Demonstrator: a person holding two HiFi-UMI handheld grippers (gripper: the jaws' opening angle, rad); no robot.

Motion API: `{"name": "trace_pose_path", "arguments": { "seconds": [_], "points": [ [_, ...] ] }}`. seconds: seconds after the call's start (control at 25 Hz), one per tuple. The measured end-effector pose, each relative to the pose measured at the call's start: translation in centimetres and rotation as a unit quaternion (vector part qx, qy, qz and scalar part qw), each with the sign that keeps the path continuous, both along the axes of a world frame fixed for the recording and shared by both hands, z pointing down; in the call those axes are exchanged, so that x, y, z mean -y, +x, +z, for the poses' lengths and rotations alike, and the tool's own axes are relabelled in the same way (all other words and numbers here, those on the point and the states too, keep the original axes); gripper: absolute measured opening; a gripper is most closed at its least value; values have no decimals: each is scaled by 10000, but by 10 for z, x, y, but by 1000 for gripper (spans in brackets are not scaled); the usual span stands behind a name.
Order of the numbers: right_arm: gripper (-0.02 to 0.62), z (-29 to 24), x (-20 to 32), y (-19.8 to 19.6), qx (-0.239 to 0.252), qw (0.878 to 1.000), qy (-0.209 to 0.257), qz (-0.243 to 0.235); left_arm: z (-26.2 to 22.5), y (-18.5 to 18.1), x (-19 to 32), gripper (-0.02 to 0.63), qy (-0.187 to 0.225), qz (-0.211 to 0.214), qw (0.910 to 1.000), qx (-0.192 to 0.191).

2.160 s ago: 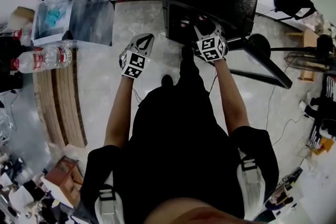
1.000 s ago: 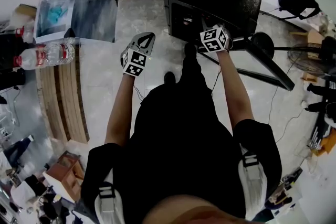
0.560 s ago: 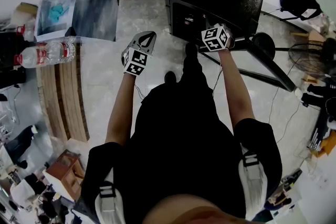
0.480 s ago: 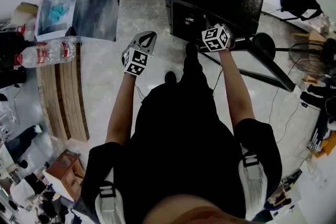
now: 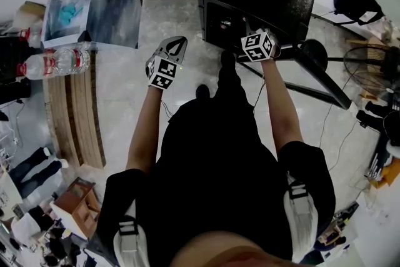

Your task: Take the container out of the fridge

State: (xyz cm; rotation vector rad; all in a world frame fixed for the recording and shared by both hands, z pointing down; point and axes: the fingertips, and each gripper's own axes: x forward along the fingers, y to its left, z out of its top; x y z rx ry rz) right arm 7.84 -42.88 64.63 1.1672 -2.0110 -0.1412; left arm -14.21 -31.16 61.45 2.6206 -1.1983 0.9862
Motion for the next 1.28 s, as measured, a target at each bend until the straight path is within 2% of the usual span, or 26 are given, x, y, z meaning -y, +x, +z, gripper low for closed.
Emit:
{"name": "trace_pose_path", "arguments": {
  "seconds": [0.84,1.28],
  "points": [
    [31,-4,-33,-11,-110,9997,101,-181,-5,-2,-21,18,100,68,9999,-36],
    [32,-5,-76,-22,-308,9992,162,-214,-8,0,-48,18,173,238,9995,-124]
  ]
}}
